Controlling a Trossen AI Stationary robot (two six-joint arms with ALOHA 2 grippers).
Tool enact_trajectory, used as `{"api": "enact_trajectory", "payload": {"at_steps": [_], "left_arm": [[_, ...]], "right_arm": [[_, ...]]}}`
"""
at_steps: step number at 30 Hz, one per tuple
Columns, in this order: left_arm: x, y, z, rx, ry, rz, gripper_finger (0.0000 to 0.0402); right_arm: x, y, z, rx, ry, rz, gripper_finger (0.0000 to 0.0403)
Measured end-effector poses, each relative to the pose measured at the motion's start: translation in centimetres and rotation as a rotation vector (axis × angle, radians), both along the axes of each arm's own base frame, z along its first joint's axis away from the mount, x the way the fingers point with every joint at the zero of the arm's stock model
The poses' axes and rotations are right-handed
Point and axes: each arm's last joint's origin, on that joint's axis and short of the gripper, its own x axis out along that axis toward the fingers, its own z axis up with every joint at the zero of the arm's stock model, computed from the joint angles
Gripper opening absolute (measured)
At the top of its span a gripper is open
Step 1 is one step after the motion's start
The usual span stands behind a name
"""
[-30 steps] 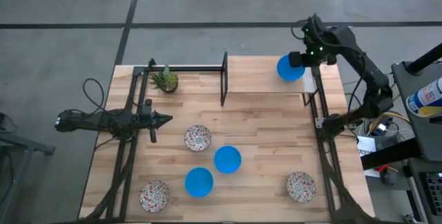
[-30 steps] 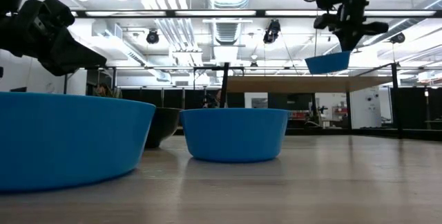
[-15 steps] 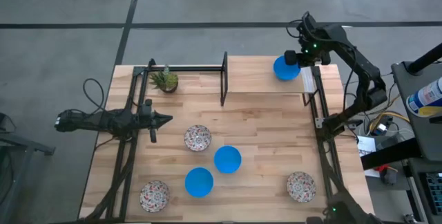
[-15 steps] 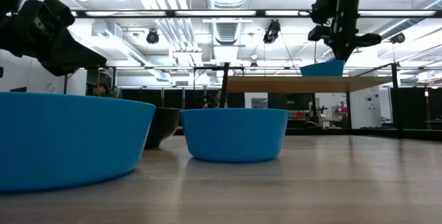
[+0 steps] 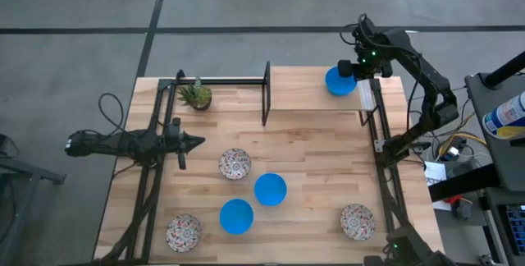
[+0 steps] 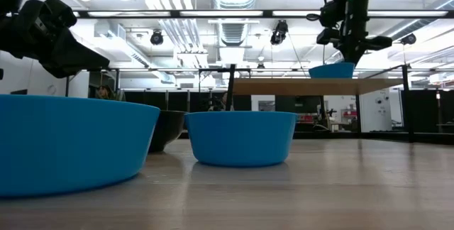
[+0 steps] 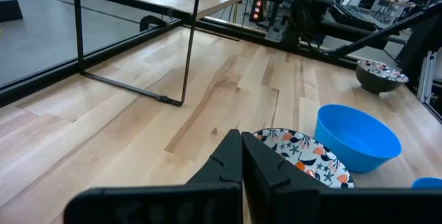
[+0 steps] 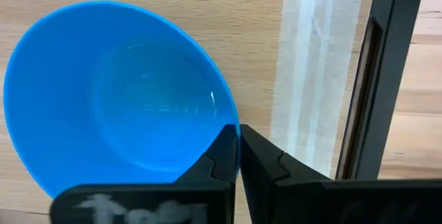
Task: Pick & Place Mini bowls
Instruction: Put the top blue bowl on the shelf, then put the bottom right white patterned bowl on the shelf
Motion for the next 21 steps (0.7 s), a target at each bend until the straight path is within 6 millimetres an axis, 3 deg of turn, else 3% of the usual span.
{"api": "enact_trajectory", "payload": {"at_steps": [6,21], "left_arm": [[0.0,0.0,0.0,0.000,0.000,0.000,0.0000],[0.0,0.0,0.0,0.000,0.000,0.000,0.0000]], "right_arm": [[0.0,0.0,0.1,-0.002,0.000,-0.007,0.0020],[-0.2,0.6,1.1,-0.004,-0.025,0.024,0.0153]]}}
